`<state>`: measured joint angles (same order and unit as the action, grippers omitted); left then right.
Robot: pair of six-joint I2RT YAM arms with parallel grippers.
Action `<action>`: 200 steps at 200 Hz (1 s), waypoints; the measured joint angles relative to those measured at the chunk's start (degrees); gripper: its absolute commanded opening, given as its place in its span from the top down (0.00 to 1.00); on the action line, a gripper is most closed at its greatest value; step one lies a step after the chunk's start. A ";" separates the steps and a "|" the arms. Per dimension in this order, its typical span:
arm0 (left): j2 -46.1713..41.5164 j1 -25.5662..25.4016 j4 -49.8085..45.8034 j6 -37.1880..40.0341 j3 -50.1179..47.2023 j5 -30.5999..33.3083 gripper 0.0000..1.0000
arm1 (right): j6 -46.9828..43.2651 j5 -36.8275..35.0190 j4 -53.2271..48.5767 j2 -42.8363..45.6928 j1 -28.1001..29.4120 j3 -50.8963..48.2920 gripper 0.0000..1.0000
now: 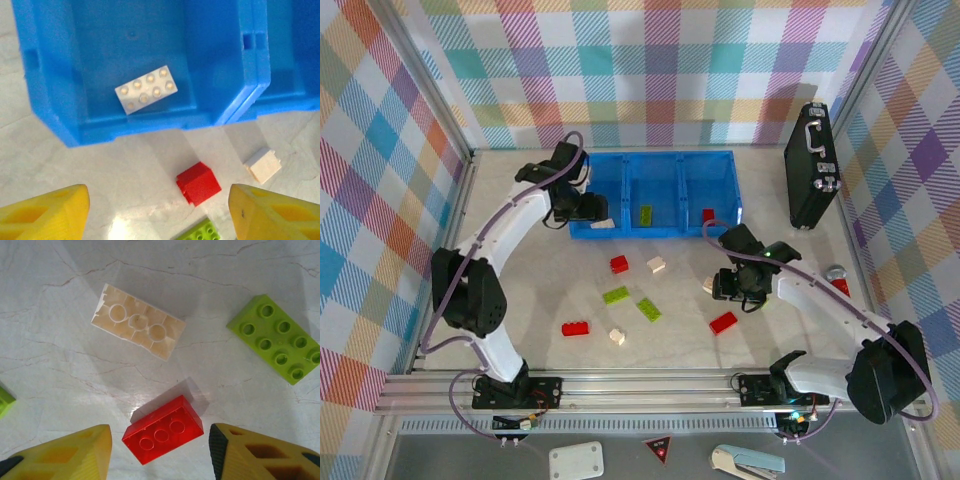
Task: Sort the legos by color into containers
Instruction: Pick up the lego from the center of the table.
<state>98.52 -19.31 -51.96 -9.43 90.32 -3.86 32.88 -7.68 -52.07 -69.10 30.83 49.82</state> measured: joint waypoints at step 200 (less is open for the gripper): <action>-20.37 3.13 11.85 7.85 -26.12 6.05 0.26 | 27.98 -2.49 10.29 -17.86 0.00 1.62 0.09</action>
<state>78.15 -16.19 -40.12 -1.58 64.20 2.20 60.86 -10.17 -41.78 -86.96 30.83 51.44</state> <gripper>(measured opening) 0.741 0.910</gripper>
